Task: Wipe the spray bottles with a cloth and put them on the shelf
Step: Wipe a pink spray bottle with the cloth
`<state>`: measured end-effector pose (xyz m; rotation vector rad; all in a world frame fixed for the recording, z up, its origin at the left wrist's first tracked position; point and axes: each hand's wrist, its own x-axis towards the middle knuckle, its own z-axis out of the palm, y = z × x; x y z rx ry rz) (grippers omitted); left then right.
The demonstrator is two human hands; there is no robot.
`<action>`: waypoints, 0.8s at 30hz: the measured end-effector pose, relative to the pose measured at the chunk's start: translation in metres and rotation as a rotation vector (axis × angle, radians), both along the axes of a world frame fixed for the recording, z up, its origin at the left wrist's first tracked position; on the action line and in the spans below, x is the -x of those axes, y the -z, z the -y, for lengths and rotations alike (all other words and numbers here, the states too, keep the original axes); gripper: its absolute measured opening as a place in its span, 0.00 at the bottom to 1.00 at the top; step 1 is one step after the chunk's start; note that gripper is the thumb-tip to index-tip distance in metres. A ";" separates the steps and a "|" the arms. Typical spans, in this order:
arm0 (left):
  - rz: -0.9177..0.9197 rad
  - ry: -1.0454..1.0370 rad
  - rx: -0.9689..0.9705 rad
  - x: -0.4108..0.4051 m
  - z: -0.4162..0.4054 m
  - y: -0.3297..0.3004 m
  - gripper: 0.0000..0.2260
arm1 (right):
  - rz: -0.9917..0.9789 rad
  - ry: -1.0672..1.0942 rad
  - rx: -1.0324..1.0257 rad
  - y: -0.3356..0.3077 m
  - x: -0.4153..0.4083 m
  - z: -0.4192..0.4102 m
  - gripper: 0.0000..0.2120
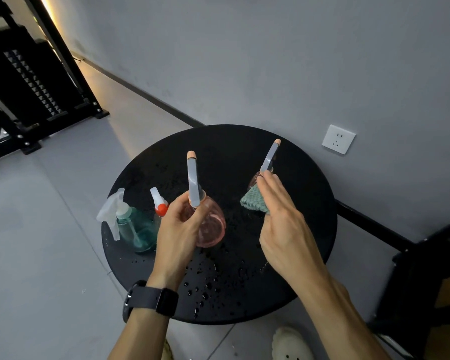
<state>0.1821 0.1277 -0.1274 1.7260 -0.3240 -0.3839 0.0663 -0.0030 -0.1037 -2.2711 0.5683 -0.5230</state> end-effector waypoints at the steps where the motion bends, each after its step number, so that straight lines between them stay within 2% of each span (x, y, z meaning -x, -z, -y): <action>1: 0.000 -0.002 -0.003 -0.001 0.002 0.004 0.12 | -0.005 0.000 -0.009 0.000 0.000 0.000 0.31; 13: -0.036 -0.047 -0.027 -0.018 0.019 0.040 0.13 | -0.028 0.011 -0.042 -0.002 0.003 0.005 0.31; 24: 0.090 0.001 -0.174 -0.021 0.025 0.058 0.15 | -0.030 0.013 -0.057 -0.001 0.002 0.005 0.31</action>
